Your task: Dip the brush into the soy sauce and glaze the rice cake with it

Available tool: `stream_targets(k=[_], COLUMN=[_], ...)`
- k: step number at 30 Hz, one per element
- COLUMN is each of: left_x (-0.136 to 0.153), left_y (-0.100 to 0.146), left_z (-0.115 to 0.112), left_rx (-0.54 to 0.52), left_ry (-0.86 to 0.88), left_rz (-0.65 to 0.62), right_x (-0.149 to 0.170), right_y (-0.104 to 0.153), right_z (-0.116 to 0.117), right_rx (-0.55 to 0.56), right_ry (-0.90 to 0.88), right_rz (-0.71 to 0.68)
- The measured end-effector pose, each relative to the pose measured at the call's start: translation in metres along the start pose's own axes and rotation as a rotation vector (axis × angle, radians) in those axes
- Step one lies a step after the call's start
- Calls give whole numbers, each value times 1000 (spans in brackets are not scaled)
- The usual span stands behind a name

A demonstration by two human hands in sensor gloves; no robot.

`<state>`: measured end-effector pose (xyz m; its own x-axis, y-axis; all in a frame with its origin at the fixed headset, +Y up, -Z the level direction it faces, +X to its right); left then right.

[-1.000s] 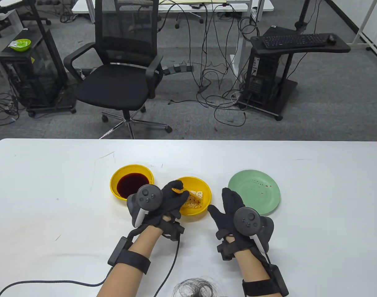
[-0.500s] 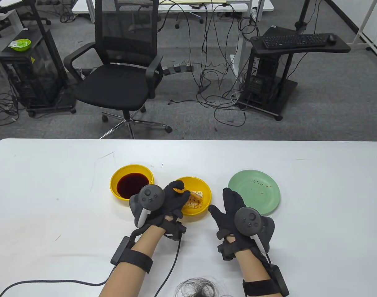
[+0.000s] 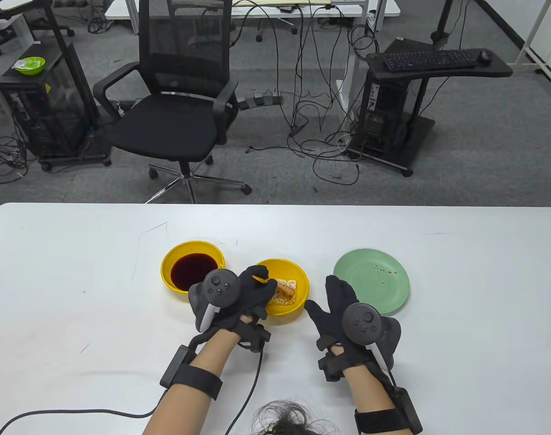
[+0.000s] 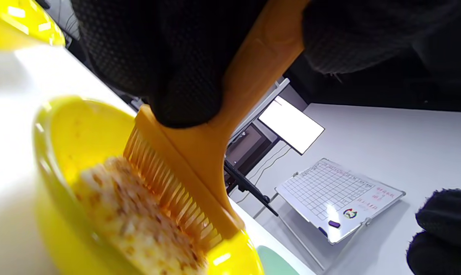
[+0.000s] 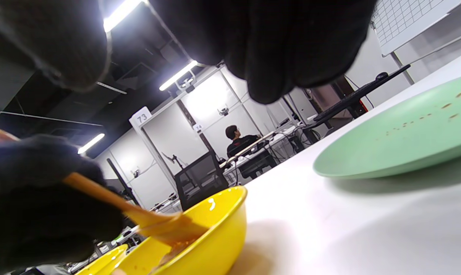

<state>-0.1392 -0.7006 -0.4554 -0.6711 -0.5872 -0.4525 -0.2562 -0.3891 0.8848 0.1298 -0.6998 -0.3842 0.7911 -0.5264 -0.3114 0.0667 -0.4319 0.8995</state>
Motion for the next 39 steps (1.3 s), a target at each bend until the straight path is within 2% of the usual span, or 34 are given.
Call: stream_targets(k=[4,6,9,11,14,18,20,24,30,32,36,39], left_x=[-5,-5,-3,-1,-1,-3,-1,0,-5,-5,2,8], left_y=[-1,-3,-5,-2,2,-2,-4,-3,1,-3,-4,3], left_z=[13,7,-9,-12,1,11,6,-12,9,4,-13,-4], left_rx=[12,2,10,35,46,59,16,51,20,34,30,22], left_ry=[-25,-21,85,69,-46,20,55,54,-73,-22,83,93], left_rz=[-48,-50,-18,-9,-41,-62,-33,-7,-60,-61,17,26], right_x=[-1,-2,-2,-1,0,0,0,0,0,-1,0,1], right_y=[0,0,0,0,0,0,0,0,0,0,0,0], right_z=[2,1,1,2,2,2,2,2,2,2,2,2], right_rx=[-6,-5,-4,-5,-6,-7,-10,-11,-7,-6,-5,-5], right_ry=[1,1,2,2,6,6,7,7,4,5,0,-8], right_rz=[-2,-5,-8,-6,0,-1,-3,-2,-3,-6,-7,-1])
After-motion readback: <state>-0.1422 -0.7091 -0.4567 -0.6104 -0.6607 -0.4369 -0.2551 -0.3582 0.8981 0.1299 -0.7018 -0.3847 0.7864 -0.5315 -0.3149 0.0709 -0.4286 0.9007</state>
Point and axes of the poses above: the tracker on the back of each hand, its own x axis roughly to the little-finger side, its own y axis roughly from the fingertips to the wrist, z = x × y, the point moved 2 cm from there along -y, roughly from the wrist to the fingertips, and after that the axes turned 11 degrees about -z, right-handed, at the moved point
